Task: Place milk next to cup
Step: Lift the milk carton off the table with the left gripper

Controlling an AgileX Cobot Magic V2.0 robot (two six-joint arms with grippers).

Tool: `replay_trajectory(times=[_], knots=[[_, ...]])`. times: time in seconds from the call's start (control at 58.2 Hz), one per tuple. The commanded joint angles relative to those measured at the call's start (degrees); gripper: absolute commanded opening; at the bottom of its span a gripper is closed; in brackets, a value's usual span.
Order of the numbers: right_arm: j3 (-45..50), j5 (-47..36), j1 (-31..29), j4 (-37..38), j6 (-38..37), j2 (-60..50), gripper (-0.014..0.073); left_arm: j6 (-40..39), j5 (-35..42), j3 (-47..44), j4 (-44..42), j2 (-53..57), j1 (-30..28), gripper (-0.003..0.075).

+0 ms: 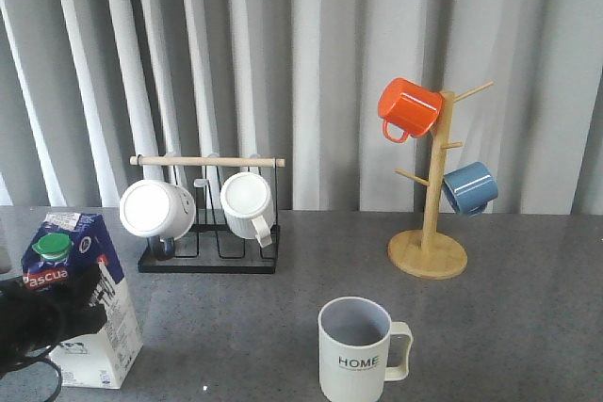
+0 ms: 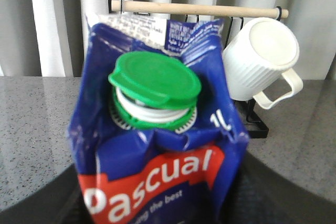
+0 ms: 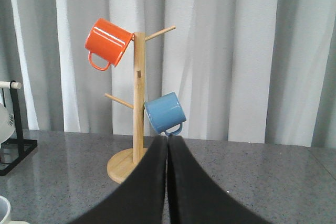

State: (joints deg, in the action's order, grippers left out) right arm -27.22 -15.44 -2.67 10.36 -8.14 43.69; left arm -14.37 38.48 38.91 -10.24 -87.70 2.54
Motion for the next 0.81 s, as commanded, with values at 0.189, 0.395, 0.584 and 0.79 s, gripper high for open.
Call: replay_trajectory(times=[0.189,0.395,0.584,0.79], knots=[[-1.50,-4.17,-0.30,0.12,0.65,-0.19,-0.0010,-3.39,3.82,1.81,-2.06,12.18,2.06,0.0020],[-1.50,-4.27,-0.30,0.12,0.65,-0.19,-0.0010,-3.22,-2.29,1.81,2.78,21.23,2.12,0.0020],[-1.50,-4.19,-0.30,0.12,0.65,-0.19,-0.0010,9.58,-10.17,1.81,27.45,23.95,2.12,0.0020],[-1.50,-4.19,-0.30,0.12,0.65,-0.19,-0.0010,34.74,-9.27,1.81,51.27,23.94,8.01,0.0020]])
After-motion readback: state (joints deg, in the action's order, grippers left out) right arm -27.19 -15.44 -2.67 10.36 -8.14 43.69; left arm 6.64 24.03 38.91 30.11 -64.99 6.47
